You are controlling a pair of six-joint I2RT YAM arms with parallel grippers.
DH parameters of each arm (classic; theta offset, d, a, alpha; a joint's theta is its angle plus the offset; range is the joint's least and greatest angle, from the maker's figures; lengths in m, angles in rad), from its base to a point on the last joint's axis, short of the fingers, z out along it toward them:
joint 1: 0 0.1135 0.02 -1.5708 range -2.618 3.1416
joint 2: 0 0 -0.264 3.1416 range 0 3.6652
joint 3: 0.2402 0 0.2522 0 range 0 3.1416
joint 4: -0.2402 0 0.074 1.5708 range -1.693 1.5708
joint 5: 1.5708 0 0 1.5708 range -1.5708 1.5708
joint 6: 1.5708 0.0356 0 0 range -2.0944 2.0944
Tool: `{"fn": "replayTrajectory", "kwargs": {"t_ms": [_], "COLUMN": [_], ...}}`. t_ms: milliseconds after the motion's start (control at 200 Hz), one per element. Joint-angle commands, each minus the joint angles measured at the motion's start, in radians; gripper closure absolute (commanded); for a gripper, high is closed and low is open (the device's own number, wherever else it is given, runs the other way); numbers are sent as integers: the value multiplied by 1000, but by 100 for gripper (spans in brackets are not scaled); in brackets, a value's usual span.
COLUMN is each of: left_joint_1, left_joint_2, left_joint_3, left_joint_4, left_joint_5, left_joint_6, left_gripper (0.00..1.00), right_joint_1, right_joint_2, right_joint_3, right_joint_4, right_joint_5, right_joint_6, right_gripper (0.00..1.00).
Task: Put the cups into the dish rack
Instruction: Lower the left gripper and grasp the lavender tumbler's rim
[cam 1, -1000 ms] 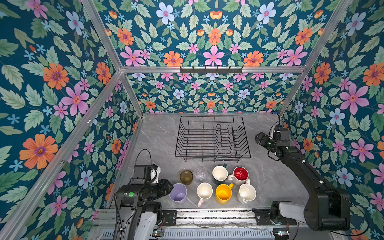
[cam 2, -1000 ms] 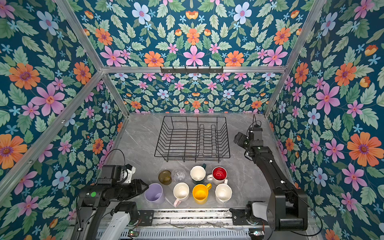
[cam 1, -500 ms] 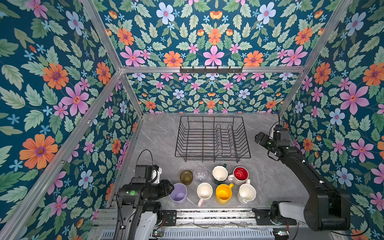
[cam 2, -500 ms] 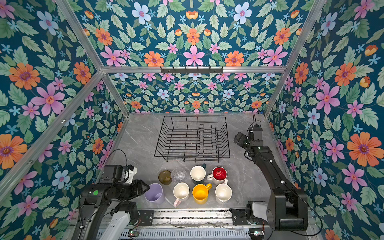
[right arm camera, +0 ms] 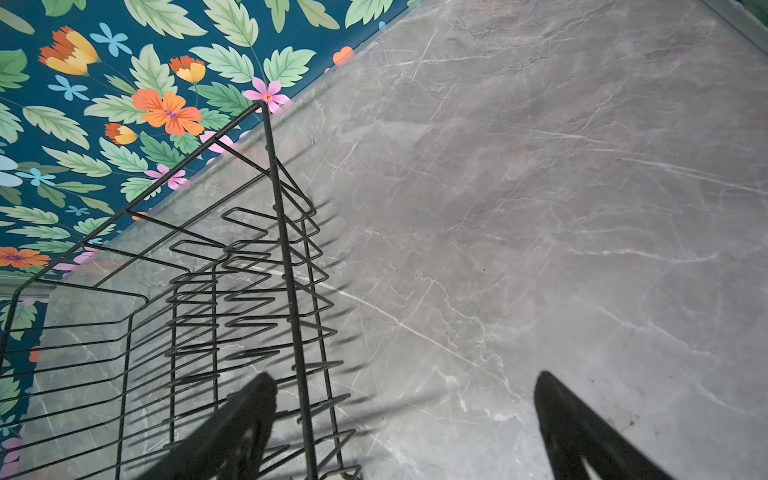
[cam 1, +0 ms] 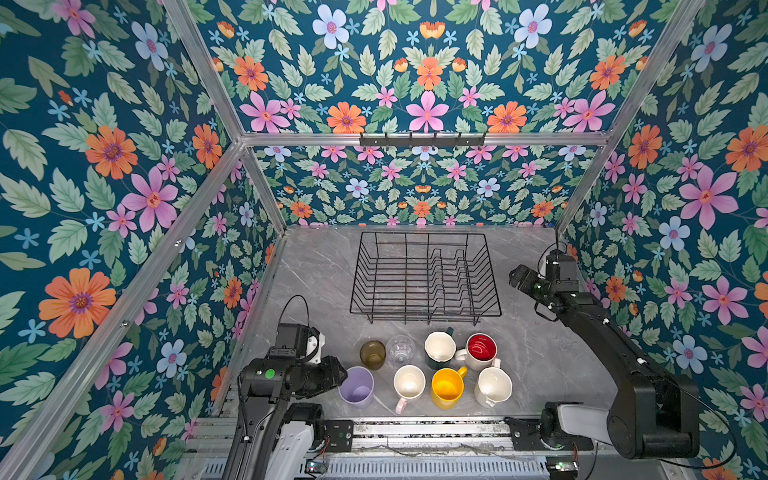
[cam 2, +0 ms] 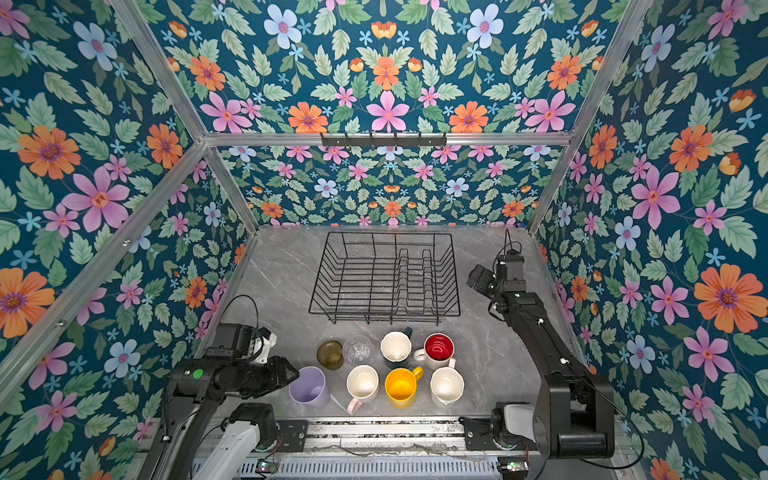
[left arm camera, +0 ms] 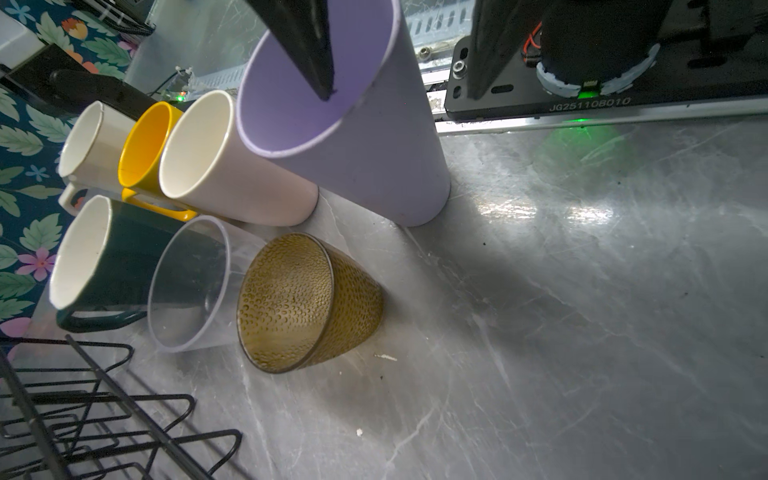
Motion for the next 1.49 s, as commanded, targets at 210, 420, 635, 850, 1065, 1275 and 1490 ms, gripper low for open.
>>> {"fn": "replayTrajectory", "kwargs": {"t_ms": [210,420,635,850,1065,1275,1490], "left_joint_1": [-13,-38,-158,-438,-460,-463,-463], "left_joint_2": [21,31,43,119,156,159,143], "left_joint_3": [-23,-32,-56,-41,-24,-4,37], "left_joint_4": [43,61,118,176,179,161,101], "left_joint_5": [-13,-20,-43,-209,-250,-255,-269], "left_joint_6": [-10,-27,-121,-289,-301,-307,-290], "left_gripper": [48,49,54,56,65,78,93], "right_joint_1": [0,0,0,0,1,0,0], "right_joint_2": [10,14,19,14,15,25,28], "right_joint_3": [3,5,8,9,6,3,2], "right_joint_4": [3,3,3,-7,-3,6,12], "right_joint_5": [11,12,9,17,19,15,16], "right_joint_6": [-7,-8,-5,-11,-19,-19,-20], "right_gripper": [4,4,4,4,4,4,4]}}
